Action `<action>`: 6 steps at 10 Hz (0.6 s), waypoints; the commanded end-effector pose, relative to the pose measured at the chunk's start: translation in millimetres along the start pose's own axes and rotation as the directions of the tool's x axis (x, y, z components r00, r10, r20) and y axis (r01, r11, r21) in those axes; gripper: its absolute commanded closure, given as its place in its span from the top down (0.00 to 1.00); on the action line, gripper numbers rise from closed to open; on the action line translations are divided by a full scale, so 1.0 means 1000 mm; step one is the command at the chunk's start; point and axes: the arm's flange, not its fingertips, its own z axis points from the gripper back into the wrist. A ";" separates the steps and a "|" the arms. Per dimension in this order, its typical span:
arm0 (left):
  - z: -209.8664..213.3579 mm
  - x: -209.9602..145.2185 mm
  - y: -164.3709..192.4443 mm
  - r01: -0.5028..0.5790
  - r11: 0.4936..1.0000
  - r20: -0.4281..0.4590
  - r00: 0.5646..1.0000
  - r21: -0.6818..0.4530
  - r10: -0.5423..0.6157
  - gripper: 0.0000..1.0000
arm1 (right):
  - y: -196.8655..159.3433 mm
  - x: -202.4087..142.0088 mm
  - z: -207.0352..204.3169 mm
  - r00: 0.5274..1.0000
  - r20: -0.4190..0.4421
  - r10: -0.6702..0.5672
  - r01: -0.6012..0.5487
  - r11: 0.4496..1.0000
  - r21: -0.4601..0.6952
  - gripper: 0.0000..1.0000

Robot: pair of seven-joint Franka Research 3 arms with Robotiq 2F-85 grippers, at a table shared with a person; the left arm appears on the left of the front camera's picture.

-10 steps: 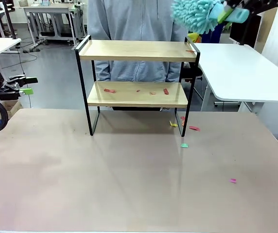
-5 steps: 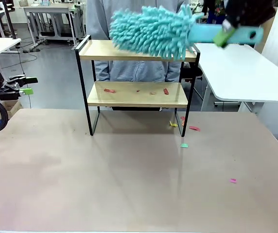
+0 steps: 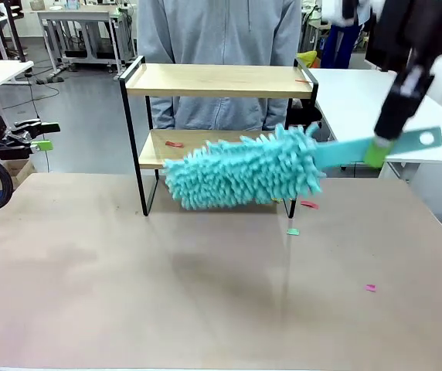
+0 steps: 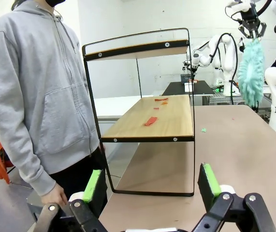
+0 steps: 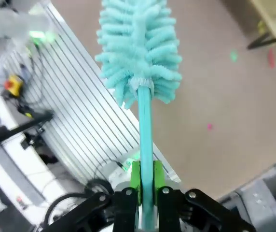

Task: Clean the shelf.
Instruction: Clean the specific section of the Shelf indicated by the human with the Duster.

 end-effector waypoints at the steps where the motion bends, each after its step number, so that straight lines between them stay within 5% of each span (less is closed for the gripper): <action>1: -0.001 0.003 -0.001 0.012 1.000 -0.001 1.000 0.003 -0.012 1.00 | -0.021 -0.027 -0.037 0.999 -0.001 0.044 -0.044 0.999 0.011 0.13; 6: -0.001 0.003 -0.001 0.012 1.000 -0.001 1.000 0.003 -0.012 1.00 | -0.052 -0.098 -0.104 0.998 0.048 0.048 -0.053 0.994 0.099 0.13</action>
